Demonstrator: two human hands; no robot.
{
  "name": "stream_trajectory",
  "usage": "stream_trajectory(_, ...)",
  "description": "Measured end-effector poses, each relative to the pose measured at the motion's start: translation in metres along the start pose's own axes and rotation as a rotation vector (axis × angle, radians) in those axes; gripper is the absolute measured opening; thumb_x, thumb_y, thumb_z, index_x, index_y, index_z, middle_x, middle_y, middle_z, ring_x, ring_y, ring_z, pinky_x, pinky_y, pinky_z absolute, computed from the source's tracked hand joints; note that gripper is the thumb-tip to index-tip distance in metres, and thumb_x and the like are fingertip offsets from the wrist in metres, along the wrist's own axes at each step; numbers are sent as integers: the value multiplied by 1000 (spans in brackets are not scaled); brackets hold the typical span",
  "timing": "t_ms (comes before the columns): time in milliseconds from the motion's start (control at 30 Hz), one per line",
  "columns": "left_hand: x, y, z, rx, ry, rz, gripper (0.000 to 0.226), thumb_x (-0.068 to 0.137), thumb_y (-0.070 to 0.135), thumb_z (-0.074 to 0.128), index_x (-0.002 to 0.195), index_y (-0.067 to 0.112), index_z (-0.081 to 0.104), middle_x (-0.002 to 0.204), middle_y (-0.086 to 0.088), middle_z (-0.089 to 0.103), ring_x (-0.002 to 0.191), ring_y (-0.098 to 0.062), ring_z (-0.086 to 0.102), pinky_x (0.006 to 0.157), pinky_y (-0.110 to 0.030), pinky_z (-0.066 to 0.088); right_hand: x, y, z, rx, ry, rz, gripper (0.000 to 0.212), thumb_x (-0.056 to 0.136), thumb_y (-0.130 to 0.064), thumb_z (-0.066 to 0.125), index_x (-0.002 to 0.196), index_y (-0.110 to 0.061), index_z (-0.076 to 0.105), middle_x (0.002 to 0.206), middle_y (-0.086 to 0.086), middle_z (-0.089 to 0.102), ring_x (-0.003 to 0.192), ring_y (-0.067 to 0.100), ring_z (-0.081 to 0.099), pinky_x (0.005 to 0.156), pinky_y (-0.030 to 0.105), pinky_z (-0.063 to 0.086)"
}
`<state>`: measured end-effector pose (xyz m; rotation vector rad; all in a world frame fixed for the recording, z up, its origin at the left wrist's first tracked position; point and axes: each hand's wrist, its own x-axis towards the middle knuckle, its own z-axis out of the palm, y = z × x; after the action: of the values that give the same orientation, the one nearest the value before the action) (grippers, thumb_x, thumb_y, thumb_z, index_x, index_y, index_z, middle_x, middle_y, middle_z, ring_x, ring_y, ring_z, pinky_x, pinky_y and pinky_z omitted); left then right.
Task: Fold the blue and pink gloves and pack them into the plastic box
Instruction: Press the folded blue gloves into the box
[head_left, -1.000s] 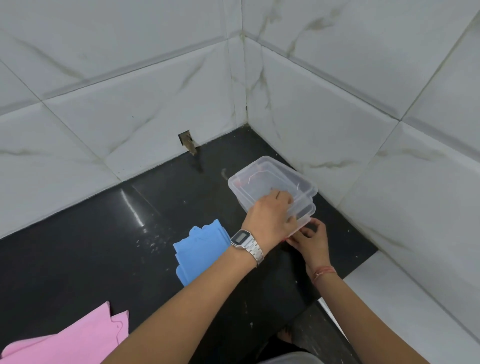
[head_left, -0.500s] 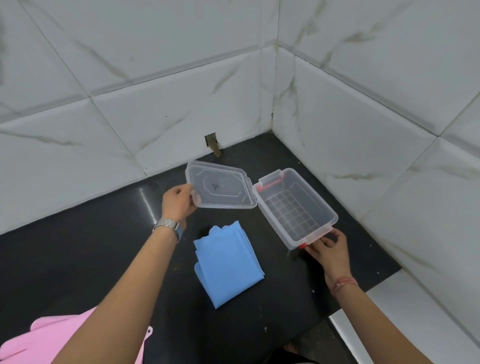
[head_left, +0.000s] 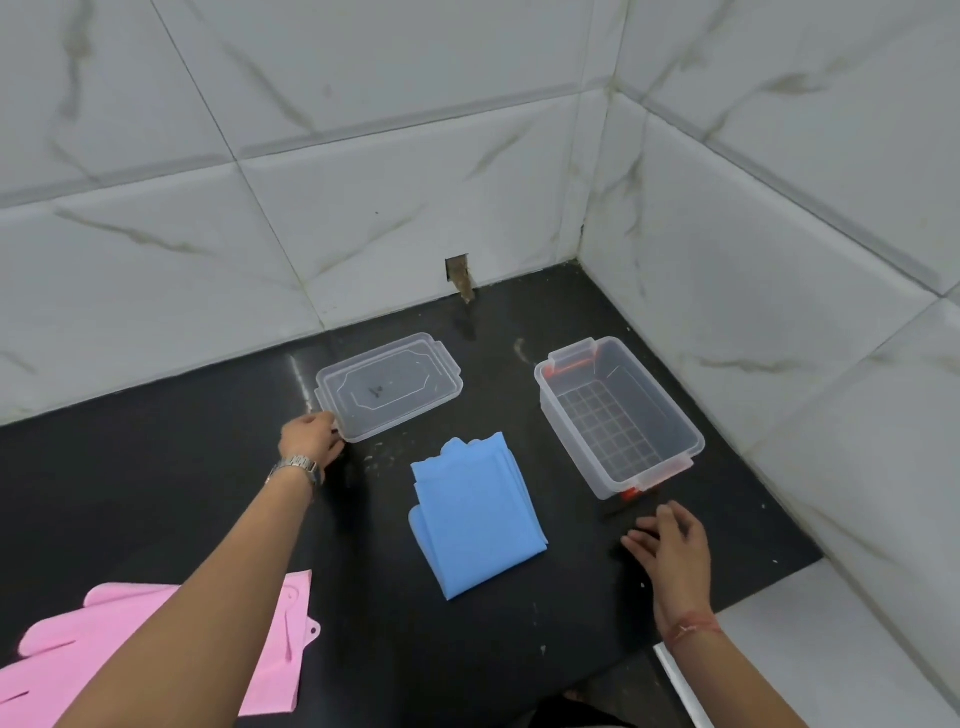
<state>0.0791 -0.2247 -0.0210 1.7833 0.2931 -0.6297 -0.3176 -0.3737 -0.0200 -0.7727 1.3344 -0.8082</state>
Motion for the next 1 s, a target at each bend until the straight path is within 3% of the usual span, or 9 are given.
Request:
stream_trajectory(100, -14, -6, -5, 374, 61, 161, 38, 87, 20, 58, 122, 7, 62, 116, -14, 66, 104, -28, 63, 89, -36, 52, -18, 9, 2, -33, -33, 15, 30, 100, -20, 48, 130, -16, 48, 94, 15, 60, 77, 21, 62, 66, 31, 54)
stream_trajectory(200, -51, -11, 6, 602, 63, 545, 37, 88, 15, 59, 125, 8, 59, 123, -13, 61, 107, -28, 60, 93, -39, 46, -32, 15, 7, -62, -92, 61, 27, 99, -18, 49, 126, -16, 51, 95, 16, 63, 77, 22, 63, 65, 31, 56)
stream_trajectory(300, -108, -29, 29, 684, -199, 884, 28, 88, 18, 61, 116, 18, 63, 115, 0, 62, 102, -18, 59, 87, -29, 45, -42, 19, 19, -73, -193, 179, 28, 98, -16, 52, 126, -12, 52, 104, 19, 65, 89, 29, 67, 71, 33, 57)
stream_trajectory(400, -157, -69, 50, 1043, -475, 1120, 43, 87, 47, 56, 125, 26, 56, 124, 7, 54, 110, -15, 51, 85, -30, 46, -54, 21, 32, -76, -289, 267, 32, 97, -12, 54, 128, -7, 50, 110, 18, 64, 99, 32, 67, 78, 35, 56)
stream_trajectory(533, -180, -104, 62, 1440, -537, 1164, 73, 81, 57, 53, 142, 22, 33, 139, 1, 36, 119, -23, 40, 95, -39, 43, -69, 19, 45, -5, -354, 351, 42, 96, -2, 51, 136, -5, 42, 105, 18, 62, 101, 28, 64, 88, 35, 50)
stream_trajectory(667, -183, -112, 64, 1556, -459, 1214, 50, 94, 30, 45, 139, 12, 35, 135, -7, 43, 108, -28, 49, 83, -40, 48, -79, 21, 50, 118, -353, 384, 42, 94, 3, 52, 134, -4, 41, 105, 20, 63, 98, 26, 65, 88, 34, 49)
stream_trajectory(800, -182, -110, 61, 1560, -485, 1196, 42, 98, 27, 37, 136, 10, 42, 126, -9, 51, 104, -28, 54, 76, -40, 50, -87, 29, 56, 36, -418, 437, 19, 92, -12, 61, 110, -7, 65, 101, 8, 71, 90, 16, 66, 76, 27, 52)
stream_trajectory(867, -185, -103, 58, 1462, -445, 1262, 36, 95, 29, 47, 124, 11, 55, 113, -7, 58, 95, -23, 60, 69, -34, 52, -88, 30, 61, -44, -463, 426, 17, 90, -23, 64, 104, -16, 70, 93, 1, 74, 85, 10, 67, 74, 26, 52)
stream_trajectory(1000, -206, -103, 50, 1336, -452, 1408, 30, 52, 30, 88, 76, 19, 73, 67, 7, 62, 50, -6, 56, 36, -18, 42, -87, 30, 73, -59, -509, 433, 33, 87, -36, 67, 116, -21, 65, 104, 2, 75, 98, 18, 71, 78, 33, 56)
